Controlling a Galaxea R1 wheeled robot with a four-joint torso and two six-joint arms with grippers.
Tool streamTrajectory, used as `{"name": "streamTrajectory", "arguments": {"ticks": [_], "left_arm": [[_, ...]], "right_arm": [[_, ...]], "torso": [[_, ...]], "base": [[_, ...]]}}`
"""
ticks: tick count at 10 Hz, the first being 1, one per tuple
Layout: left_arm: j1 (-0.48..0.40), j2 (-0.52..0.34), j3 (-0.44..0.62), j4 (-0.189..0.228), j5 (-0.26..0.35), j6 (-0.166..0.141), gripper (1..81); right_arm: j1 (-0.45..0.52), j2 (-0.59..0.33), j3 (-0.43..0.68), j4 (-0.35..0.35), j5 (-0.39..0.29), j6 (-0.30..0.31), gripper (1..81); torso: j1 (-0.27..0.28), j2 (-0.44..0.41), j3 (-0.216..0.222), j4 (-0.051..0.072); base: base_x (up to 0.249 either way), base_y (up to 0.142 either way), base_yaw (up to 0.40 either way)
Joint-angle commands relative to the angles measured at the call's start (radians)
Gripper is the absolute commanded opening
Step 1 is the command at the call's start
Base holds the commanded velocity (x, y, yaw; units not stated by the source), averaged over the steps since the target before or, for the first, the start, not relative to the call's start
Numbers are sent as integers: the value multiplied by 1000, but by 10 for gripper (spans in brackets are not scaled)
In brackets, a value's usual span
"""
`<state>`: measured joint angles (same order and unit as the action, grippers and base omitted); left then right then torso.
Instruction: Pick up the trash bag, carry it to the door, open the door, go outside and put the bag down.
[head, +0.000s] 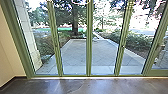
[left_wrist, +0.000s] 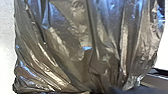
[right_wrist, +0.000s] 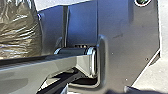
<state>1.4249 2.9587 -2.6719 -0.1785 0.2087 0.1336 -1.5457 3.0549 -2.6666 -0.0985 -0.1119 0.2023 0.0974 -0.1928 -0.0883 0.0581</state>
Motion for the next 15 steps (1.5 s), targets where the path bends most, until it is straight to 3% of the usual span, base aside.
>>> {"name": "streamTrajectory", "arguments": {"ticks": [1,15], "left_arm": [[-62,-4,-2,4,64,4,10],[-62,-7,-2,4,63,4,10]], "right_arm": [[49,29,18,-9,-60,-11,811],[46,29,11,-9,-60,-11,811]], "torso": [[0,0,0,0],[0,0,0,0]], "base": [[0,0,-213],[0,0,-213]]}}
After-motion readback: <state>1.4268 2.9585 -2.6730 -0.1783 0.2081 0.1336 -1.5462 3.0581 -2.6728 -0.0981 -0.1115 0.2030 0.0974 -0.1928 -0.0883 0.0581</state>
